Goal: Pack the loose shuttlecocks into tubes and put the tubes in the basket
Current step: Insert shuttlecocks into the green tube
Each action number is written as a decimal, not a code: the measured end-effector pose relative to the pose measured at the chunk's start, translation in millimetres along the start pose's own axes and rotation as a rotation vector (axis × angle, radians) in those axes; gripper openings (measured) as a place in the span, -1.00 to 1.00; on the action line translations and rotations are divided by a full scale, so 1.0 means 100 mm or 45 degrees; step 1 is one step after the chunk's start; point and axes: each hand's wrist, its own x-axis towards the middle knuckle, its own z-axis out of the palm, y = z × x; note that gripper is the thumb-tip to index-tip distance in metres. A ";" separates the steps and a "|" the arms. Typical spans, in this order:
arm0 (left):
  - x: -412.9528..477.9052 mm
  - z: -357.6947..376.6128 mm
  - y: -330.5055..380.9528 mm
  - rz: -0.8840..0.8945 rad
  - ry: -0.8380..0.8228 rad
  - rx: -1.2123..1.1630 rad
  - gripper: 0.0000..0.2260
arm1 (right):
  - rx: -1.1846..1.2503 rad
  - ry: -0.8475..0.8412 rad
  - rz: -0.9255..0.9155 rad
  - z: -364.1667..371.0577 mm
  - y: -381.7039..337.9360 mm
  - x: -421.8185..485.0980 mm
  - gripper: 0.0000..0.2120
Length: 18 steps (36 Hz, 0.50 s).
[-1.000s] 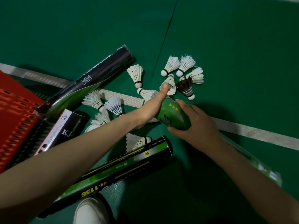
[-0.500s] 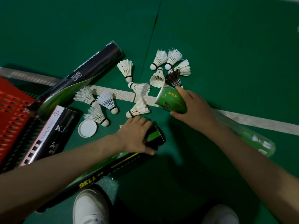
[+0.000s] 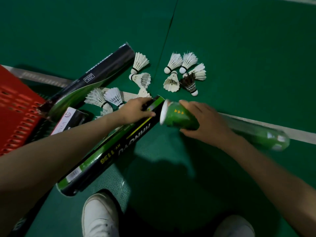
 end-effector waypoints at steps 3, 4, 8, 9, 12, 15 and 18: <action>0.00 -0.06 -0.02 0.001 0.031 -0.061 -0.68 | -0.114 -0.113 -0.301 0.19 -0.14 -0.06 -0.16; 0.01 -0.07 -0.02 0.002 0.046 -0.089 -0.71 | -0.170 -0.145 -0.396 0.26 -0.21 -0.07 -0.14; 0.01 -0.04 0.04 0.010 0.107 -0.085 -0.72 | -0.238 -0.395 -0.574 0.43 -0.42 -0.08 -0.12; 0.00 -0.01 0.06 0.021 0.117 -0.058 -0.70 | -0.203 -0.439 -0.542 0.41 -0.43 -0.05 -0.11; -0.04 0.07 0.09 0.070 0.135 -0.002 -0.61 | -0.208 -0.446 -0.405 0.29 -0.36 0.04 -0.14; -0.08 0.13 0.06 0.081 0.089 0.071 -0.45 | -0.367 -0.508 -0.230 0.19 -0.11 0.09 -0.15; -0.10 0.16 0.04 0.079 0.025 0.133 -0.30 | -0.488 -0.502 -0.080 0.19 0.17 0.11 -0.13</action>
